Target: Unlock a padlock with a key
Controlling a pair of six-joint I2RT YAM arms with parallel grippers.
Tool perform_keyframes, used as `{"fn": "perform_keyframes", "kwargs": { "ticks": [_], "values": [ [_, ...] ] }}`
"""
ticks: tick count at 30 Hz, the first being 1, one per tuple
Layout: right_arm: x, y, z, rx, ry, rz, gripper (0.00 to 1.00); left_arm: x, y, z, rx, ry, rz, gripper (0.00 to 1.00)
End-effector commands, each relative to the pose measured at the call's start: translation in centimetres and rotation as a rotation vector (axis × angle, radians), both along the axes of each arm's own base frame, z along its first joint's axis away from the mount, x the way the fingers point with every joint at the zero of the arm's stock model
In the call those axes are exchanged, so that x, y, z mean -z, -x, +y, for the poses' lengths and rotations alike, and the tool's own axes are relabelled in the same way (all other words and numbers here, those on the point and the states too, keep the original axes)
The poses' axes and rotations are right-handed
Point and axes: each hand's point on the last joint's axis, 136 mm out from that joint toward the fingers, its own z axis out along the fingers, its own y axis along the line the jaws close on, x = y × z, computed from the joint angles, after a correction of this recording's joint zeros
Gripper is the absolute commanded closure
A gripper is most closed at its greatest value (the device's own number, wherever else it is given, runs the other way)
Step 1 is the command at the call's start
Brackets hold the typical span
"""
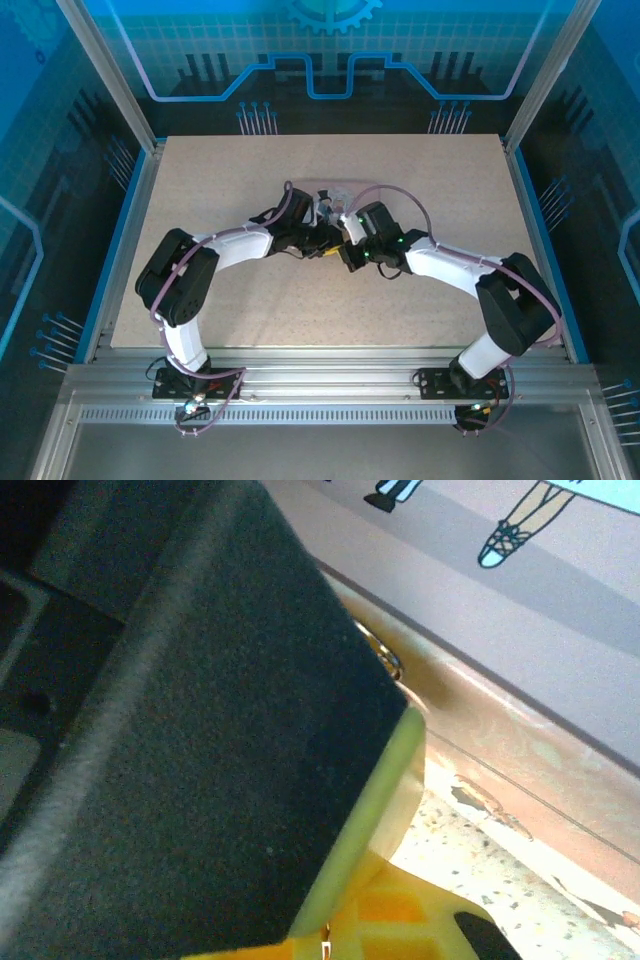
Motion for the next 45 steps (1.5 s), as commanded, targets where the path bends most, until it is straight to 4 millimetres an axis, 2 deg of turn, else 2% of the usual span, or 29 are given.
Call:
{"fn": "perform_keyframes", "kwargs": {
  "ticks": [1,5,10,16,20,27,37,42,45],
  "values": [
    [2.2,0.6,0.1,0.011,0.010,0.046,1.00,-0.1,0.9,-0.1,0.008,0.038,0.007,0.74],
    [3.6,1.0,0.1,0.005,0.031,0.076,1.00,1.4,1.1,0.4,-0.026,0.036,0.022,0.65],
    [4.7,1.8,0.2,-0.009,0.043,0.113,1.00,2.3,1.6,1.3,-0.061,0.009,0.018,0.59],
    [5.4,2.1,-0.1,-0.020,0.068,0.129,1.00,2.7,1.8,2.6,-0.091,-0.018,0.009,0.57],
    [5.2,2.2,0.2,-0.042,0.062,0.128,1.00,2.9,2.0,3.3,-0.095,-0.046,0.008,0.57],
    [5.6,2.8,0.9,-0.081,0.064,0.162,1.00,3.5,2.3,3.9,-0.090,-0.082,0.012,0.71],
    [4.1,2.6,2.0,-0.075,0.026,0.122,1.00,3.9,1.7,2.7,-0.078,-0.043,0.039,0.72],
    [3.8,2.5,2.1,-0.070,0.017,0.115,1.00,4.4,1.7,2.7,-0.069,-0.063,0.057,0.87],
    [3.6,2.5,2.0,-0.064,0.018,0.110,0.96,4.4,1.7,2.5,-0.067,-0.054,0.063,0.94]
  ]
}}
